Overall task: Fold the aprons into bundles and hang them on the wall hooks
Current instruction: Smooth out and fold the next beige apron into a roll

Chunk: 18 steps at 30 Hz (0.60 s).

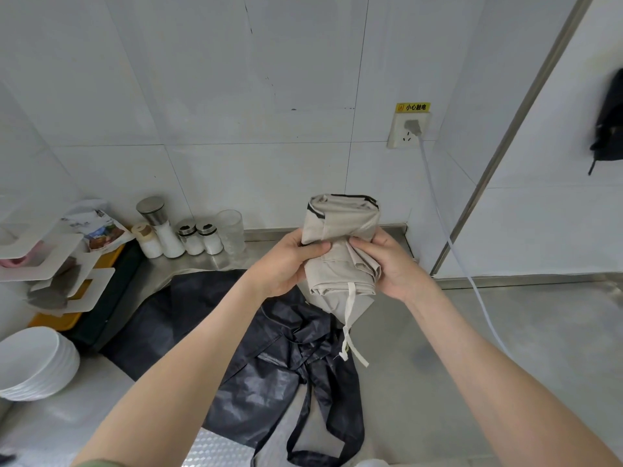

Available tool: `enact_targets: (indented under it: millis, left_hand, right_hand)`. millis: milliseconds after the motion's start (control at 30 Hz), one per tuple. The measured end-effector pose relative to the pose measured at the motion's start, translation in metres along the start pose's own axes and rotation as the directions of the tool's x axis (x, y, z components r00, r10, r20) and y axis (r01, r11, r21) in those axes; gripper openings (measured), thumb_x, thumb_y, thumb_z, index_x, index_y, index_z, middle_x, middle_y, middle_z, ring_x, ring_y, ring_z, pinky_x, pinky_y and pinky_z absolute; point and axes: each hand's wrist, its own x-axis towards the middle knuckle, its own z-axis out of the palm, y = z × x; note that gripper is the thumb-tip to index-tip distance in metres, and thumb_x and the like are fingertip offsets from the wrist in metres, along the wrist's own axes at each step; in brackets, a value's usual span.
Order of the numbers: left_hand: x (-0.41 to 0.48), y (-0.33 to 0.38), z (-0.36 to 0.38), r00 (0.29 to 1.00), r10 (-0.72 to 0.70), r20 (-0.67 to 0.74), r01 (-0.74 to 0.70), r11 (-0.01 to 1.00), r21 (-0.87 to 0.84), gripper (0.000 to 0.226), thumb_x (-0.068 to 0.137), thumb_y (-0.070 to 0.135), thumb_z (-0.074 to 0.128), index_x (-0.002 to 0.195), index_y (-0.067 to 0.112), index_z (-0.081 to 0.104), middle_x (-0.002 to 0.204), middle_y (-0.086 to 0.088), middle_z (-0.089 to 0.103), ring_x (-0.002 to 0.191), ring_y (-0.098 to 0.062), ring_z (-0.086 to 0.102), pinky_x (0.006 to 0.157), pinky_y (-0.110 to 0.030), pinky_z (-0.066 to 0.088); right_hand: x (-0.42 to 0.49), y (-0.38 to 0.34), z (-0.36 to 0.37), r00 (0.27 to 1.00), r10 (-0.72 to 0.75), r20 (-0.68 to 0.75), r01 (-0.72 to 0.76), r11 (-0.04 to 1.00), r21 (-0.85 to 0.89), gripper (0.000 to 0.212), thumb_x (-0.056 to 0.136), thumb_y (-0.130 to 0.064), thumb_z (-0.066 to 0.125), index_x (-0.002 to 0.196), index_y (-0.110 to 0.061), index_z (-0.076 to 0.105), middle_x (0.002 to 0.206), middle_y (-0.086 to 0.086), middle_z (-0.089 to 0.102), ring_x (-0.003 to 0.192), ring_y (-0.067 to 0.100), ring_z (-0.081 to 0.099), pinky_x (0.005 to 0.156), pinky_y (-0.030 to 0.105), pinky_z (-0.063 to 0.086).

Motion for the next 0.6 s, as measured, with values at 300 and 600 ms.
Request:
enact_targets:
  millis: [300, 600]
  left_hand:
    - [0.0, 0.0, 0.005, 1.0, -0.017, 0.0, 0.017, 0.999, 0.031, 0.036, 0.093, -0.006, 0.051, 0.125, 0.009, 0.055, 0.114, -0.006, 0.069, 0.104, -0.018, 0.067, 0.089, -0.029, 0.055]
    - [0.005, -0.006, 0.018, 0.994, 0.001, -0.105, 0.025, 0.969, 0.247, 0.035, 0.082, 0.022, 0.075, 0.115, 0.02, 0.066, 0.109, 0.001, 0.072, 0.104, -0.015, 0.067, 0.091, -0.033, 0.052]
  right_hand:
    - [0.006, 0.002, 0.004, 0.992, -0.088, -0.096, 0.062, 0.967, -0.246, 0.029, 0.088, 0.001, 0.061, 0.115, -0.01, 0.056, 0.11, 0.015, 0.068, 0.102, 0.028, 0.066, 0.092, 0.043, 0.053]
    - [0.007, 0.007, 0.02, 0.922, -0.319, -0.217, 0.062, 0.677, -0.734, 0.033, 0.089, -0.025, 0.066, 0.1, -0.012, 0.038, 0.075, -0.006, 0.052, 0.064, 0.005, 0.05, 0.049, 0.008, 0.038]
